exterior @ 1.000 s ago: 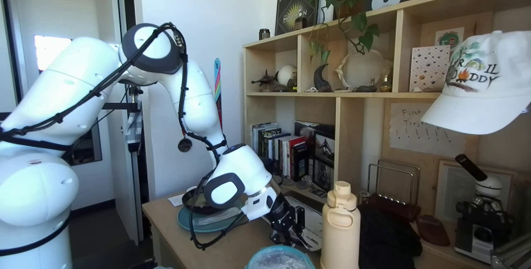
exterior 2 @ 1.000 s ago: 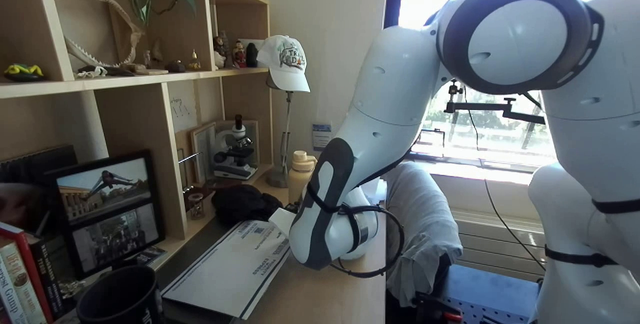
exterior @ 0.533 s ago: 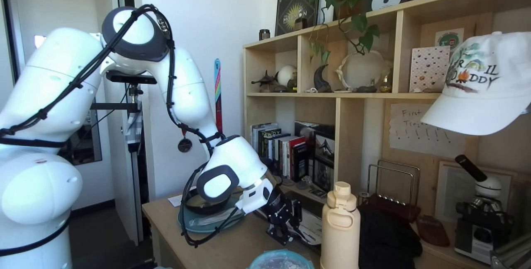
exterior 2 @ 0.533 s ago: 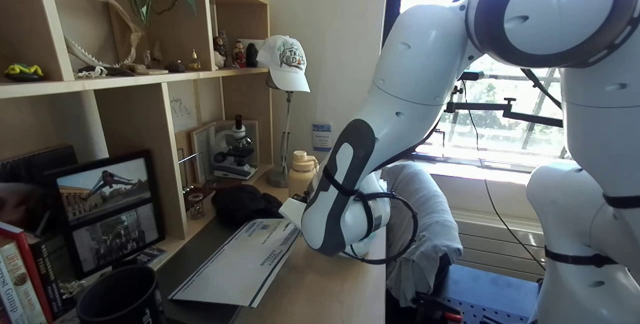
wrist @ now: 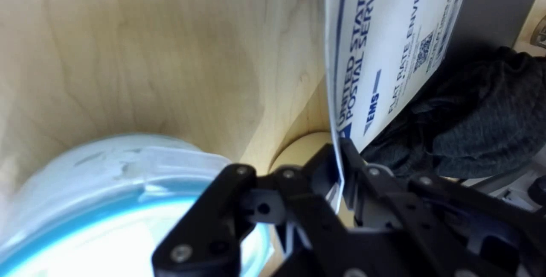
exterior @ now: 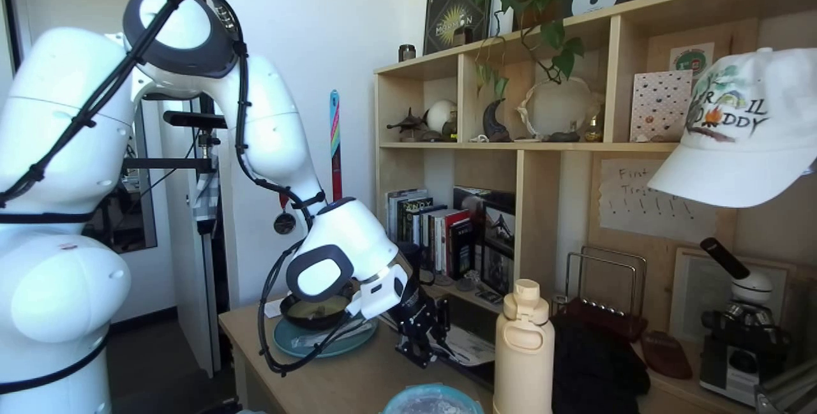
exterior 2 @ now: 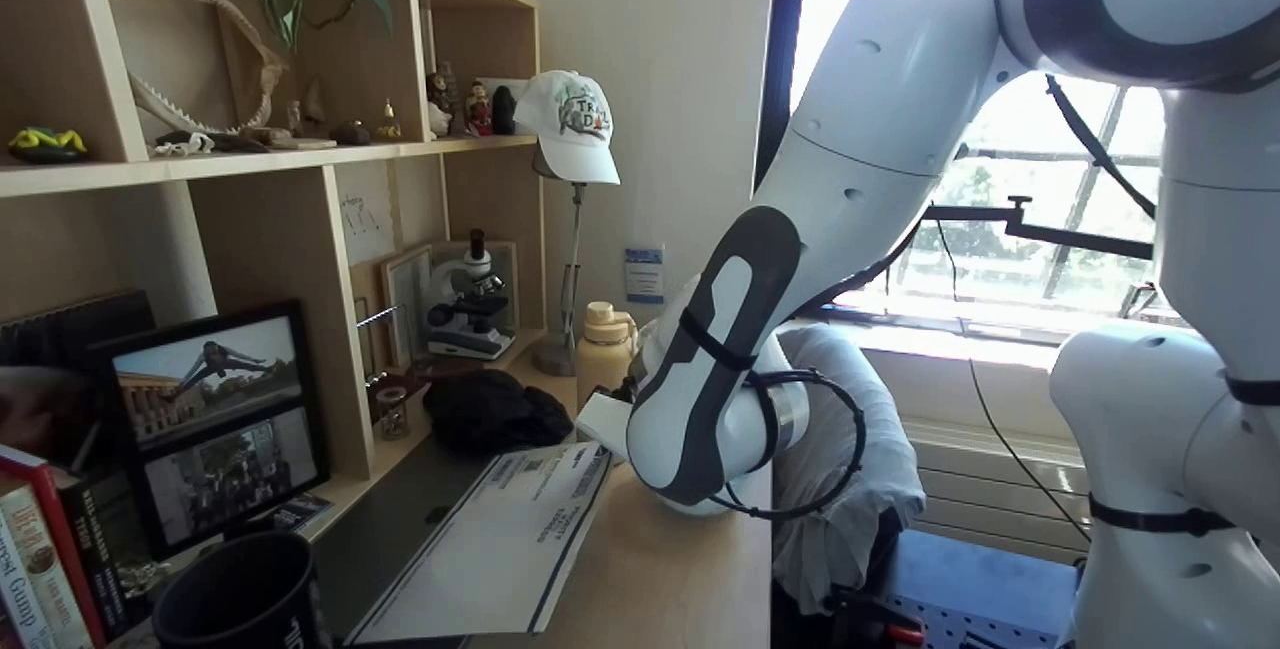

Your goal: Move the black mug to the left side of the desk, move the white paper on the laptop to the front of the desk

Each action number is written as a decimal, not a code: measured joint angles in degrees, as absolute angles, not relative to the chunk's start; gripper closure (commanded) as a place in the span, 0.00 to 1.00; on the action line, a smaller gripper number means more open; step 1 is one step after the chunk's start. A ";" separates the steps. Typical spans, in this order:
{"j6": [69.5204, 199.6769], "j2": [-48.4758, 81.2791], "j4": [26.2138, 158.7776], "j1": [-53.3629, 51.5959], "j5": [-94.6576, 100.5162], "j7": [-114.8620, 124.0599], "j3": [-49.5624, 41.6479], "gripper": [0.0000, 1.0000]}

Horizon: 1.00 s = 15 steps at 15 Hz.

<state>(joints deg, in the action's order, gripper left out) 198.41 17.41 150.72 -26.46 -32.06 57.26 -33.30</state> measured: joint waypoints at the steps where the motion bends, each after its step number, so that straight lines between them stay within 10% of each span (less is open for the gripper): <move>1: 198.41 16.86 151.94 -26.73 -32.07 57.03 -33.42 0.97; 15: 195.80 12.89 158.84 -41.05 -47.81 48.10 -41.84 0.97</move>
<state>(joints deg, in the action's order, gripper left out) 195.80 12.89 158.84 -41.05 -47.81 48.10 -41.84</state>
